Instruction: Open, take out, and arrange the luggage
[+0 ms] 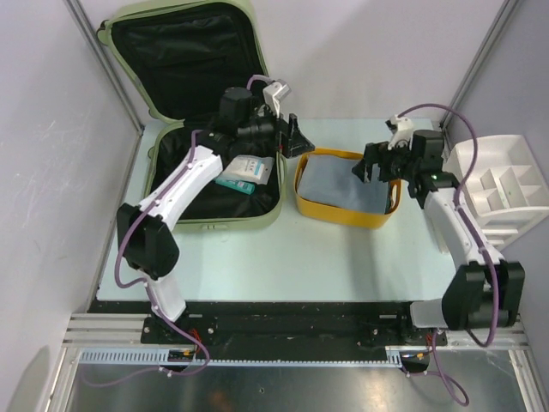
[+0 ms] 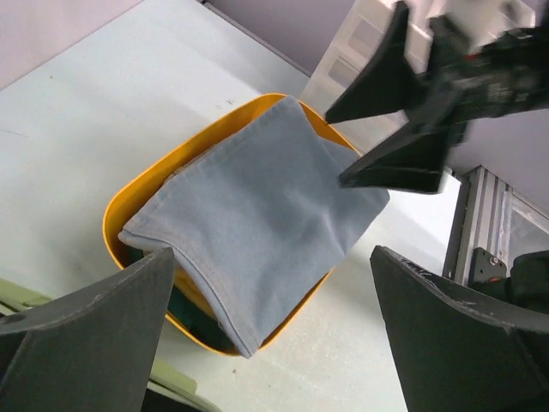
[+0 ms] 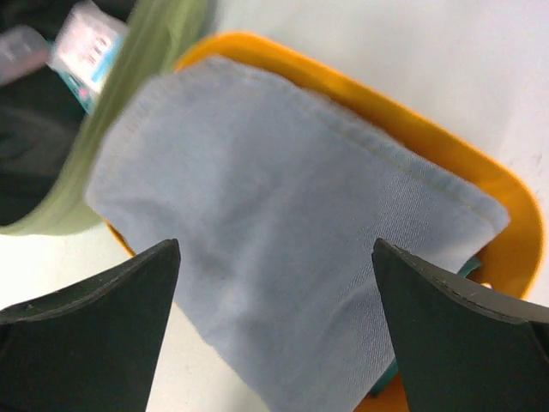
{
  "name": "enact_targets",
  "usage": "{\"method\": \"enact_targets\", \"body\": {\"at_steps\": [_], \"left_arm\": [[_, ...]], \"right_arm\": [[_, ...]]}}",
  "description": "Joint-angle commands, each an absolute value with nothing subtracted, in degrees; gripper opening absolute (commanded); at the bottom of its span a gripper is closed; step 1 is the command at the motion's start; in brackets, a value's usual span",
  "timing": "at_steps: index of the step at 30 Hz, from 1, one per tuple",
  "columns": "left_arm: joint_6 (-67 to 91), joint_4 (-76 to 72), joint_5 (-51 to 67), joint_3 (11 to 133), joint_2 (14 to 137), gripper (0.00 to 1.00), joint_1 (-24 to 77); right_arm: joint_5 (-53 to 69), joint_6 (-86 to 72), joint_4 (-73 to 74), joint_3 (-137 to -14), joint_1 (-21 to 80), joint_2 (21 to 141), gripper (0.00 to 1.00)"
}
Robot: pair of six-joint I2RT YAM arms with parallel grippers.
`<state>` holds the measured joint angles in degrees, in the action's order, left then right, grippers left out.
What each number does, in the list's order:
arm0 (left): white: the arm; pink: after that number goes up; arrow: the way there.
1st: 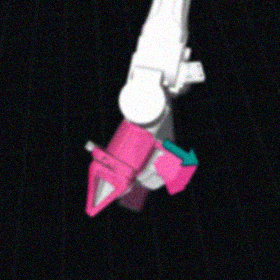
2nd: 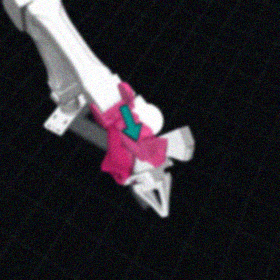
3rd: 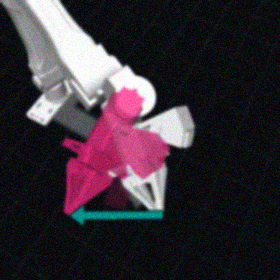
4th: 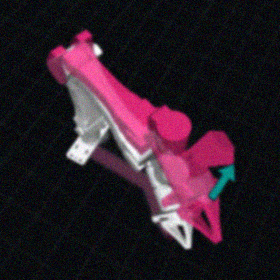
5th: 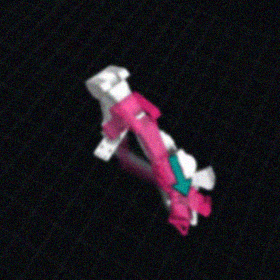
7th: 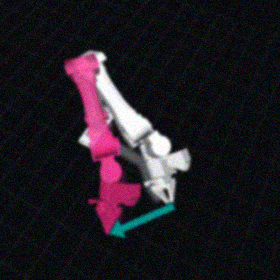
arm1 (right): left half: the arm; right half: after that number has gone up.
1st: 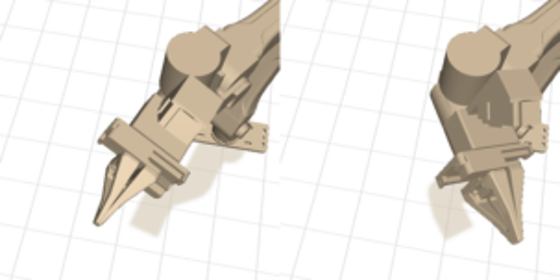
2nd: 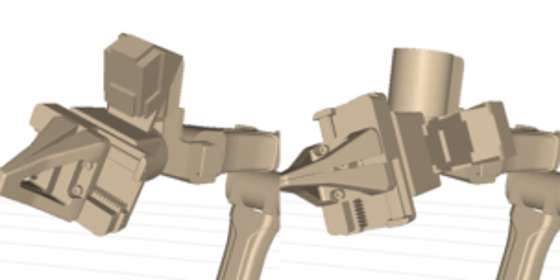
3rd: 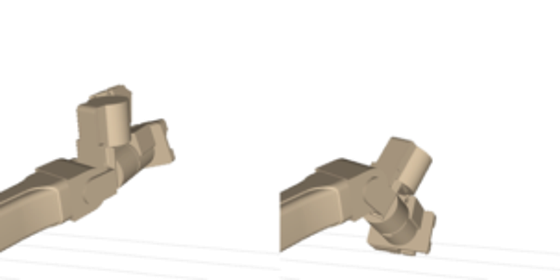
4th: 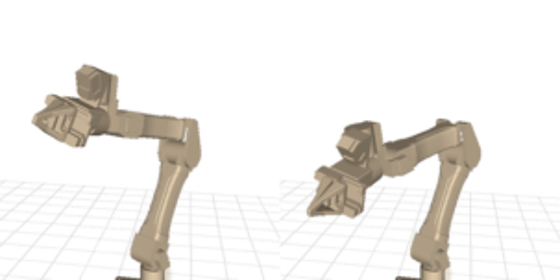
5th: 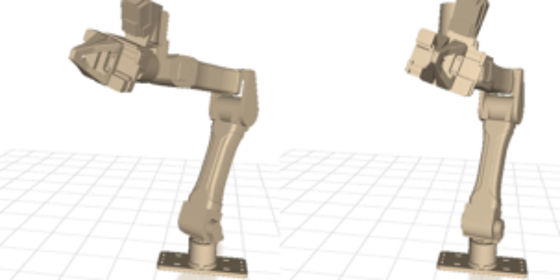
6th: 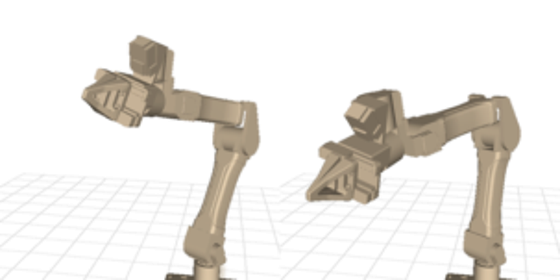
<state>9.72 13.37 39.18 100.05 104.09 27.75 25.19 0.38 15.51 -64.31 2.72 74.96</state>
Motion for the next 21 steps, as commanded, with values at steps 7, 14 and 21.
{"method": "enact_targets", "body": {"at_steps": [7, 14, 21], "left_arm": [[4.22, 19.77, 43.24, 91.15, 96.77, 1.0, 21.28], [4.75, 21.18, 43.94, 87.9, 93.87, 1.0, 16.88], [3.34, 21.97, 45.88, 85.26, 90.36, 1.0, 14.06]], "right_arm": [[24.43, 13.18, 23.81, -66.35, 0.79, 90.18, 1.0], [22.94, 17.66, 29.17, -71.45, 9.29, 82.73, 1.0], [24.6, 22.14, 36.81, -72.16, 20.56, 75.94, 1.0]]}}
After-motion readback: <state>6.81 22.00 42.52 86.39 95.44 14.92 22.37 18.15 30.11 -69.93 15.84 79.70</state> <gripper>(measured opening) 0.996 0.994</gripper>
